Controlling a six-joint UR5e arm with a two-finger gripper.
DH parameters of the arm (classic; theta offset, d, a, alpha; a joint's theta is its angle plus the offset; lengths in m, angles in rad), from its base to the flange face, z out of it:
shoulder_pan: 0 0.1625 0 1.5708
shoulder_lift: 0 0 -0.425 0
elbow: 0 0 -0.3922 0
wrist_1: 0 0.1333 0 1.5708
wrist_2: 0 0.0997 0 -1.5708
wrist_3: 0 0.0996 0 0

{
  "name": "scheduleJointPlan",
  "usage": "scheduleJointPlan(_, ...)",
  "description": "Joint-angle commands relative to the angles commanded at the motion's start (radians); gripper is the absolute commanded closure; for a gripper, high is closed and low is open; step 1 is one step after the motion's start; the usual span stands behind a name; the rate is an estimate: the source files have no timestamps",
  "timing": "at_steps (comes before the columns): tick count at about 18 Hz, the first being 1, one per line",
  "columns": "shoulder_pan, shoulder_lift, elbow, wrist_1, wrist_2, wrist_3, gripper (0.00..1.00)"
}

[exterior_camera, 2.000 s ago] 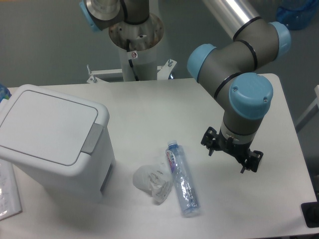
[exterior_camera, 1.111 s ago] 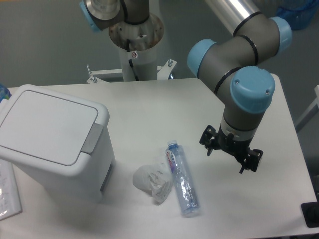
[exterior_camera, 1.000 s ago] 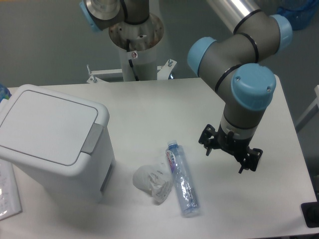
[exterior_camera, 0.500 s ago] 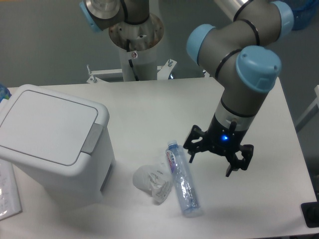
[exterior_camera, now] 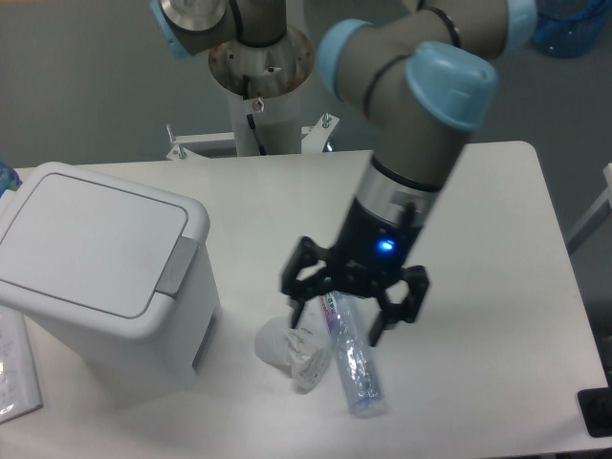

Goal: Open the trash can
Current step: 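Move the open gripper over to the grey tab on the trash can lid, then press down on the grey lid tab with the gripper to flip the lid open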

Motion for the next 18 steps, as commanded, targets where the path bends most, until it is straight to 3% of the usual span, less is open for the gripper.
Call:
scheduleJointPlan(3,-0.037,0.06,-0.104,0.066,0.002,-0.001,0.0)
scheduleJointPlan(5,-0.048,0.065,-0.132,0.089,0.003,-0.003,0.0)
scheduleJointPlan(8,-0.081,0.065,-0.137,0.091,0.006,-0.003,0.0)
scheduleJointPlan(18,-0.084,0.071,-0.181,0.104,0.012,0.002,0.0)
